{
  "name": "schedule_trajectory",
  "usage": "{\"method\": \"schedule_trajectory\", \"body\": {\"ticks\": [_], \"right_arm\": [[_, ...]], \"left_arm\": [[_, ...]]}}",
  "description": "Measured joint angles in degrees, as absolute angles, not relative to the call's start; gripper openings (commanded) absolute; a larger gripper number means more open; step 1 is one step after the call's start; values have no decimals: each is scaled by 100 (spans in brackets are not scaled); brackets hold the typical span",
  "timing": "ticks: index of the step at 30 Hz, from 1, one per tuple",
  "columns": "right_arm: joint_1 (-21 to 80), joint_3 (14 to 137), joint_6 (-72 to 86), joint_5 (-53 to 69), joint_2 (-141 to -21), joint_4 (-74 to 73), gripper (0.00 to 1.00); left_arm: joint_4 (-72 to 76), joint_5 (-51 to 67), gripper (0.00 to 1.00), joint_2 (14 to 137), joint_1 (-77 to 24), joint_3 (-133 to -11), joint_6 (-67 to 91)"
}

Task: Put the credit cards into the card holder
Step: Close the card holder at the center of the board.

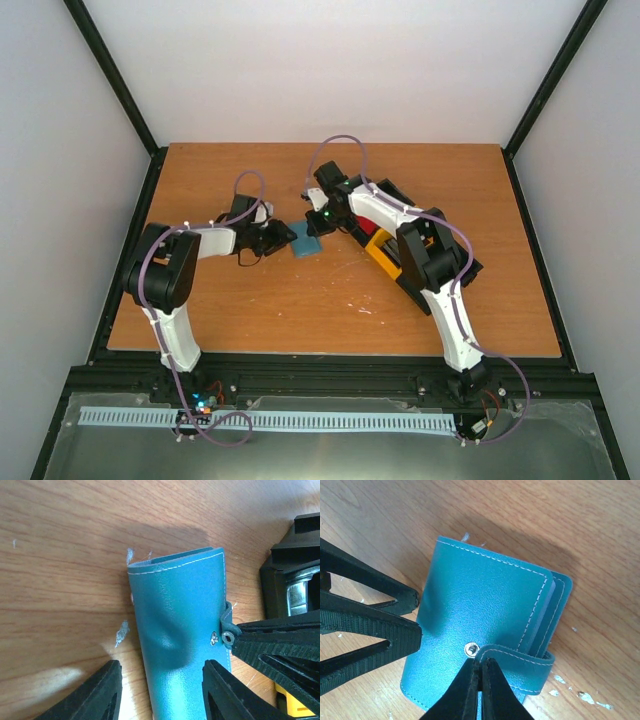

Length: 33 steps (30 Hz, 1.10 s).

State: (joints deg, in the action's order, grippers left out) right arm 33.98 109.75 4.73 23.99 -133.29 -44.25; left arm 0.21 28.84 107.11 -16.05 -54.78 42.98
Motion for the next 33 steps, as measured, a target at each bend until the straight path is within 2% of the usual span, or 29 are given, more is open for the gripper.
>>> {"method": "schedule_trajectory", "body": {"ticks": [12,19,22,27,33], "right_arm": [[3505,11054,386,2292,-13338,-4528,3],[3551,11063,285,2292,-13338,-4604,3],[3568,11089,252,2290,-13338,-4665,6],[3601,11209,231,2265,-13419,-4748,18],[3647,11303,242,2147,-13480,-4797,18]], "left_arm": [[40,2923,44,10827,-1658,-5575,4324],[45,2917,38,10879,-1671,-5614,4344],[47,2923,37,10916,-1675,-5647,4357],[54,2919,37,10938,-1688,-5664,4359],[58,2917,37,10938,-1691,-5666,4362]]}}
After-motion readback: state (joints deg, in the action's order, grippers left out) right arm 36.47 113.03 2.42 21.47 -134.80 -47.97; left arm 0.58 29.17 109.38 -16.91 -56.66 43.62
